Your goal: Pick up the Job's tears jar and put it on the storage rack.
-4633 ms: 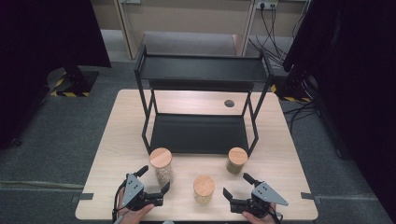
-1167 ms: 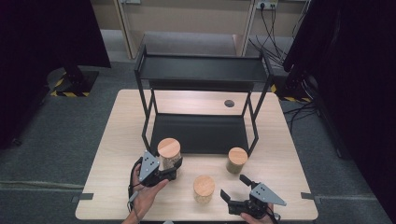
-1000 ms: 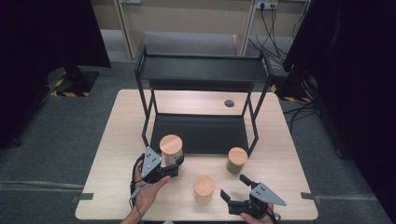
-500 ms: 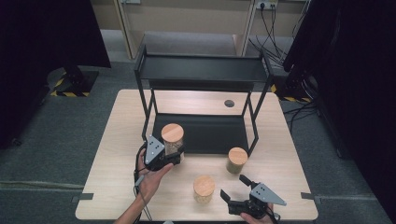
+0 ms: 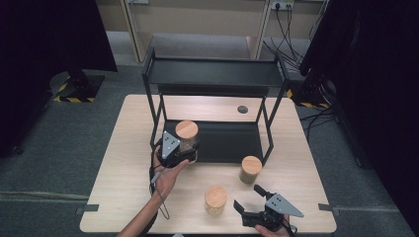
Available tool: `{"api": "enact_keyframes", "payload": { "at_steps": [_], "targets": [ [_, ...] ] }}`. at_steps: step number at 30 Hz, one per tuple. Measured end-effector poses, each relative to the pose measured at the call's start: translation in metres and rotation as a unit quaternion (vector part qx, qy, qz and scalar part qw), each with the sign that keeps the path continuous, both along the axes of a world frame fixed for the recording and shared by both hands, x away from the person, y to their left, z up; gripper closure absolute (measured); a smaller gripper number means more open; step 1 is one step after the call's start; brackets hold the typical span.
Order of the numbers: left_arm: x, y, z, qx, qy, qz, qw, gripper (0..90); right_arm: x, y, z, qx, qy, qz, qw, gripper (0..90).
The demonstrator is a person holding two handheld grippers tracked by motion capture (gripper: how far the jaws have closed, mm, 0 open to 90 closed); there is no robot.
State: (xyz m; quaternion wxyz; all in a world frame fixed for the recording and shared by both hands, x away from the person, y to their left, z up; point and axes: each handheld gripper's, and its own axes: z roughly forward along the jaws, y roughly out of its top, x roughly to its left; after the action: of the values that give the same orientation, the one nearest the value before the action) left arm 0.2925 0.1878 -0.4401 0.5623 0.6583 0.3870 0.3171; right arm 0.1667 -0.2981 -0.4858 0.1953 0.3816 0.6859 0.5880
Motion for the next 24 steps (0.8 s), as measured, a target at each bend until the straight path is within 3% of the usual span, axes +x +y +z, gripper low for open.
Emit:
{"api": "enact_keyframes", "payload": {
  "at_steps": [14,19,24],
  "targets": [
    [0.024,-0.014,-0.007,0.010,-0.002,0.042,0.9991,25.0,0.000,-0.001,0.000,0.002,-0.002,0.003,1.0000,3.4],
    [0.030,-0.016,-0.013,0.004,0.003,0.052,0.9986,25.1,0.000,-0.002,0.000,0.003,-0.002,0.003,1.0000,3.4],
    [0.034,-0.019,-0.017,0.014,0.004,0.059,0.9981,25.0,0.001,-0.001,0.000,0.002,-0.001,0.005,1.0000,3.4]
  ]
}}
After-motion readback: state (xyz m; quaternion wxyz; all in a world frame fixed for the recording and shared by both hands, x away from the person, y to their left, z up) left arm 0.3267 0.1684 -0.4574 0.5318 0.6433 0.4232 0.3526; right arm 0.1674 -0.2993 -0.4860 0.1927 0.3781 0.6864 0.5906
